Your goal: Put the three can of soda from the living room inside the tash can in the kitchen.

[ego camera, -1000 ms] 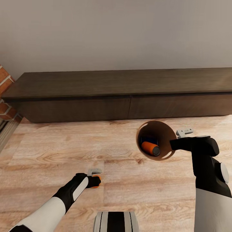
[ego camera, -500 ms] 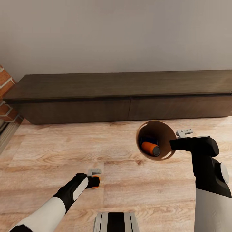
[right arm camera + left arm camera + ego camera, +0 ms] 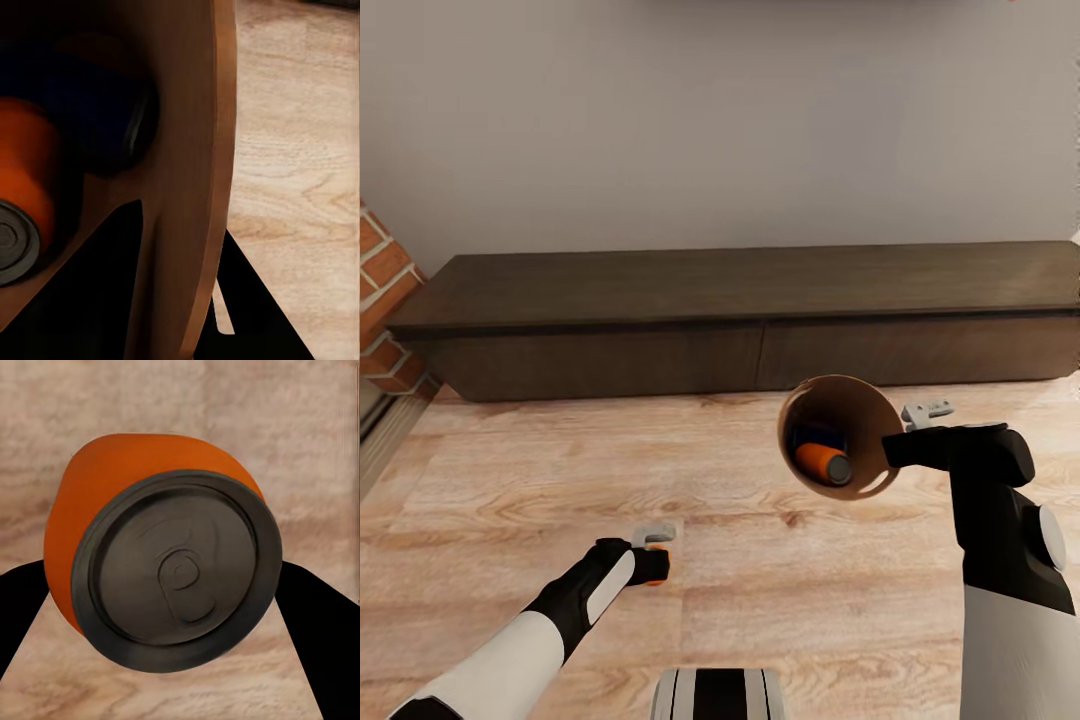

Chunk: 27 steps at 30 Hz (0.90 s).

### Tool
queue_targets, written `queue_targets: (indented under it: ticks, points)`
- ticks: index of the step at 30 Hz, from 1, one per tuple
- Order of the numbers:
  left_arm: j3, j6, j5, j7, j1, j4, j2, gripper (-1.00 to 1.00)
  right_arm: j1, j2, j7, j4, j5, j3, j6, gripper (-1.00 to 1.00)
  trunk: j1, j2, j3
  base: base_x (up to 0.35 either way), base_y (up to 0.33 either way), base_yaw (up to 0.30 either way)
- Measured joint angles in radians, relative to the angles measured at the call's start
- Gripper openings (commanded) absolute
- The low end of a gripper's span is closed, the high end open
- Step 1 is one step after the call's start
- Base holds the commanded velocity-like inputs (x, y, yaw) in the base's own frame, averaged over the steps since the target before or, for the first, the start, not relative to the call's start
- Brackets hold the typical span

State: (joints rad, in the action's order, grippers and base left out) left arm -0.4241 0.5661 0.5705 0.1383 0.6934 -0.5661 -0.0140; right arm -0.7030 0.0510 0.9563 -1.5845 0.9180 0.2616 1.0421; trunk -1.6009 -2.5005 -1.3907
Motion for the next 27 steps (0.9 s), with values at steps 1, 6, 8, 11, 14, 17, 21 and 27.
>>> queue_targets:
  ticks: [1,6,8,11,14,17,21,27]
  points:
    - [0.000,0.000,0.000,0.000,0.000,0.000,0.000,-1.00,0.000,0.000,0.000,0.000,-0.002,-0.002,0.001,-1.00,0.000,0.000,0.004,0.000,0.000,0.000]
    - [-0.003,0.001,0.001,-0.002,0.000,-0.006,0.000,-1.00,0.004,0.000,0.000,0.000,0.001,-0.009,0.000,-1.00,0.016,0.028,0.020,0.000,0.000,0.000]
    - [-0.003,0.004,0.001,-0.004,-0.002,-0.013,0.001,-1.00,0.005,0.001,0.000,0.000,0.001,-0.009,-0.001,-1.00,0.024,0.042,0.027,0.000,0.000,0.000]
    - [-0.003,0.012,0.002,-0.006,-0.002,-0.041,0.003,-1.00,0.005,0.001,0.000,0.000,-0.001,-0.010,0.000,-1.00,0.035,0.063,0.036,0.000,0.000,0.000]
    - [0.007,0.110,0.010,-0.010,-0.003,-0.210,0.006,-1.00,0.008,0.000,0.002,0.002,0.007,-0.039,-0.003,-1.00,0.047,0.084,0.045,0.000,0.000,0.000]
    - [0.014,0.283,0.003,-0.010,-0.003,-0.449,0.047,-1.00,0.013,-0.002,0.022,0.002,-0.012,-0.061,0.005,-1.00,0.058,0.105,0.055,0.000,0.000,0.000]
    - [0.018,0.450,0.010,-0.011,-0.008,-0.722,0.096,-1.00,0.021,-0.019,0.051,0.003,0.000,-0.067,0.001,-1.00,0.074,0.133,0.067,0.000,0.000,0.000]
    - [0.032,0.481,0.100,-0.016,-0.014,-0.956,0.149,-1.00,0.033,-0.059,0.061,0.008,-0.007,-0.070,0.005,-1.00,0.097,0.175,0.086,0.000,0.000,0.000]
